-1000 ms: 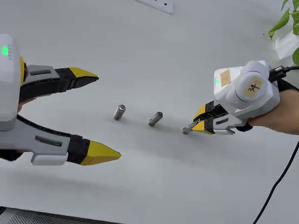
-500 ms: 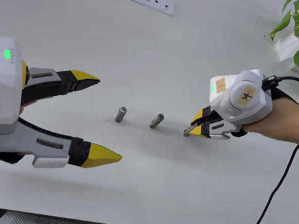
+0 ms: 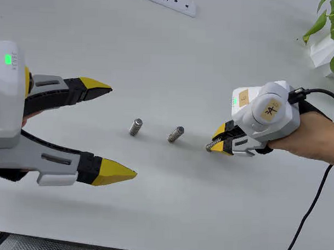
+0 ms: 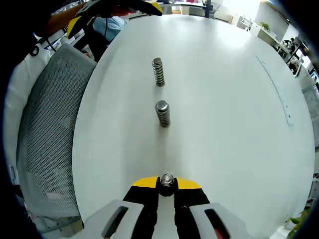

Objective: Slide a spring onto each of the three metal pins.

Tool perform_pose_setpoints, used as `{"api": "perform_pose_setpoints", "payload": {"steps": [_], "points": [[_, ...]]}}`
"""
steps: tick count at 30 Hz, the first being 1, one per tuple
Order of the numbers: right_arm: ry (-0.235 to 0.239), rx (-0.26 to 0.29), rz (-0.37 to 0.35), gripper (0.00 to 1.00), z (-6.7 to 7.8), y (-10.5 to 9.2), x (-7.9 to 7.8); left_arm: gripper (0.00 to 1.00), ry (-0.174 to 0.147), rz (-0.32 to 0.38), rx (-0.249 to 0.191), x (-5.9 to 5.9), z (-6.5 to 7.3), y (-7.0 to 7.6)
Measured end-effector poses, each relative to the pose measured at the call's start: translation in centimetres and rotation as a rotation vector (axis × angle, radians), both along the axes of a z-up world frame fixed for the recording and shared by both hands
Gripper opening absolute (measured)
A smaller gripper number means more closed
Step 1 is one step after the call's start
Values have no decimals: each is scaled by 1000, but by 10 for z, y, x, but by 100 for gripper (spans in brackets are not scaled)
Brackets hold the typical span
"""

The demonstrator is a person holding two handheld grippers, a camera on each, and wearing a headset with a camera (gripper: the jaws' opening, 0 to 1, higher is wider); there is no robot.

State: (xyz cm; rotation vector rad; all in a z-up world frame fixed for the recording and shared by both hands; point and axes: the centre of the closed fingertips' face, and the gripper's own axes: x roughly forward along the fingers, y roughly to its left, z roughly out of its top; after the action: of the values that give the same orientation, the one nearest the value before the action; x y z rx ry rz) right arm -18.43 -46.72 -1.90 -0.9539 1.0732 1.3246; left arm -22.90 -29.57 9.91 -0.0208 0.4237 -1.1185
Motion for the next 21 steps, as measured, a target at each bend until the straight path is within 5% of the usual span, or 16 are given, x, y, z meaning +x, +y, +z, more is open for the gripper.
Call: {"api": "perform_pose_setpoints", "payload": {"steps": [13, 21], "points": [[-7, 34, -30, 12, 7, 2, 1, 83, -5, -3, 16, -1, 2, 0], [-46, 134, -132, 22, 34, 4, 9, 85, -20, -11, 47, -3, 1, 2]]}}
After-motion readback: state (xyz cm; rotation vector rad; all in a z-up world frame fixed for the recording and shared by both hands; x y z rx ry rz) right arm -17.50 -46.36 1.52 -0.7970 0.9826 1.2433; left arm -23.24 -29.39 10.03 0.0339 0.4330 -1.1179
